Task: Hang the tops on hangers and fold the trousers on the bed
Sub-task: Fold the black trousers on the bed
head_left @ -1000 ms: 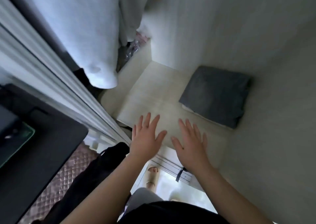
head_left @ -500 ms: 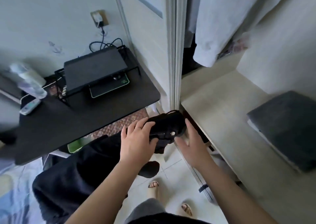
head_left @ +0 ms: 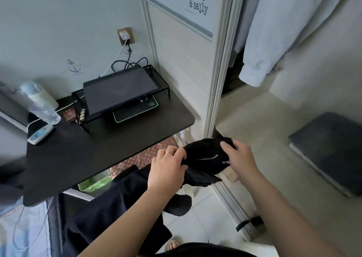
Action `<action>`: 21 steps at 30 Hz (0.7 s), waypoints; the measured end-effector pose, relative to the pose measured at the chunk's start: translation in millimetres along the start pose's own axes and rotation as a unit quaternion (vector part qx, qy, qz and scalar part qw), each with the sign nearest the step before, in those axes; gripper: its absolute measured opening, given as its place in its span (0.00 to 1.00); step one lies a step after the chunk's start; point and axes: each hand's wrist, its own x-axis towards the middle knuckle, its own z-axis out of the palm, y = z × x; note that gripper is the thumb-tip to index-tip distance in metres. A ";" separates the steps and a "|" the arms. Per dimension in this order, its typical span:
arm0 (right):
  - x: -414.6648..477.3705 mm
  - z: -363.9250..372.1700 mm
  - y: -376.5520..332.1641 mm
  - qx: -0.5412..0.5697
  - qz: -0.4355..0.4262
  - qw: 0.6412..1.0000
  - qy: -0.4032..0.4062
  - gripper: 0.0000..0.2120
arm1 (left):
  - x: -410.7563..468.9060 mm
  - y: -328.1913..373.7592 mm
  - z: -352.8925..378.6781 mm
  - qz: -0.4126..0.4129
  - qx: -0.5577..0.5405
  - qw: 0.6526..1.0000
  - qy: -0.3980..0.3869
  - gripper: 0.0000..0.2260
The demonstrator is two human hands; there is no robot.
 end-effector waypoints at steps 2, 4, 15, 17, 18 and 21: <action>-9.4 1.9 -22.3 0.014 -0.030 0.999 -0.011 0.10 | -0.6 -3.1 -2.6 0.014 -0.004 1.000 -0.014 0.18; -23.5 9.6 -46.1 0.022 -0.065 0.997 -0.024 0.10 | -1.0 -8.0 -6.8 0.022 -0.014 0.999 -0.029 0.25; -74.5 78.7 -148.3 0.084 -0.207 0.968 -0.114 0.16 | -24.3 -78.1 -37.4 0.034 -0.111 0.993 -0.006 0.24; -76.1 86.4 -152.2 0.085 -0.210 0.968 -0.113 0.19 | -37.5 -90.2 -41.0 -0.053 -0.033 0.996 -0.064 0.31; -77.0 89.9 -151.5 0.085 -0.211 0.967 -0.115 0.19 | -46.3 -96.7 -40.0 -0.096 -0.015 0.992 -0.083 0.33; -80.5 99.8 -146.3 0.089 -0.202 0.967 -0.129 0.17 | -74.4 -114.4 -29.0 -0.129 -0.007 0.991 -0.030 0.29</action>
